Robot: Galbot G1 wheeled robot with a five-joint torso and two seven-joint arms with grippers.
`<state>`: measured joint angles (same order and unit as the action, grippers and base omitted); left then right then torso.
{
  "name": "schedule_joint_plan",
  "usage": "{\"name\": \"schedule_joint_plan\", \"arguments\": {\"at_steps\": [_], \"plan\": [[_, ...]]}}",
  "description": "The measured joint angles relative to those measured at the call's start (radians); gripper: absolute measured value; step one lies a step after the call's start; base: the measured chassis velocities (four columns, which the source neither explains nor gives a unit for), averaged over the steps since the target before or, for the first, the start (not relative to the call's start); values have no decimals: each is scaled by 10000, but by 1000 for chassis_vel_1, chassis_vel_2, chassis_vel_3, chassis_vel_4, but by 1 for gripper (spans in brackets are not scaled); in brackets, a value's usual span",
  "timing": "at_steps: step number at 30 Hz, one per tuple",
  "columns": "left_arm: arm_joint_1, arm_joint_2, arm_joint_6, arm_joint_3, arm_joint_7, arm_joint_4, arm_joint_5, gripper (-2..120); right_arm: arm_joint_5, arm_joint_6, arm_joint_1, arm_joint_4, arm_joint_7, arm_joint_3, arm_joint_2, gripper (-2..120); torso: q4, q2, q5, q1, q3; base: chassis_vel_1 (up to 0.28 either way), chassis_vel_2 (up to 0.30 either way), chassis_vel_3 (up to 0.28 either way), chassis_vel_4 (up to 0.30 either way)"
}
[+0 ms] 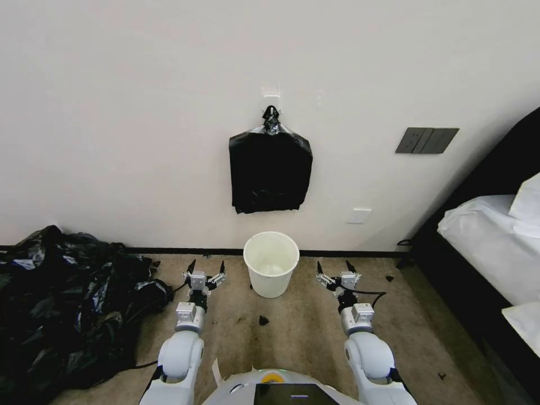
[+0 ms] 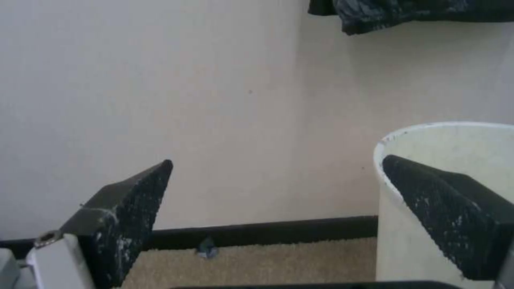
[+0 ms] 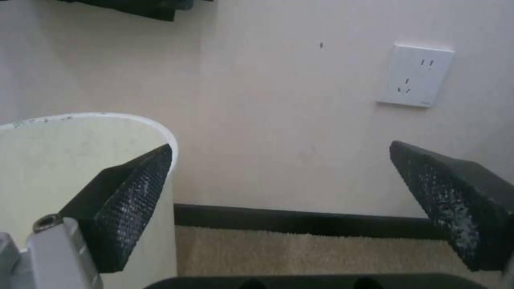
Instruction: Place a trash bag onto the trash bin.
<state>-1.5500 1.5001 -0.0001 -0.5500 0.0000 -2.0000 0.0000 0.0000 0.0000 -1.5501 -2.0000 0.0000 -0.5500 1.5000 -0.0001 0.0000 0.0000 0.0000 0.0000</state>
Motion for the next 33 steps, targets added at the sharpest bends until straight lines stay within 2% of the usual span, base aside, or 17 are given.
{"name": "schedule_joint_plan", "arguments": {"at_steps": [33], "plan": [[0,0,0,0,0,0,0,100,0,0,0,0,0,0,0,100,0,0,0,0,0,0,0,0,0]]}}
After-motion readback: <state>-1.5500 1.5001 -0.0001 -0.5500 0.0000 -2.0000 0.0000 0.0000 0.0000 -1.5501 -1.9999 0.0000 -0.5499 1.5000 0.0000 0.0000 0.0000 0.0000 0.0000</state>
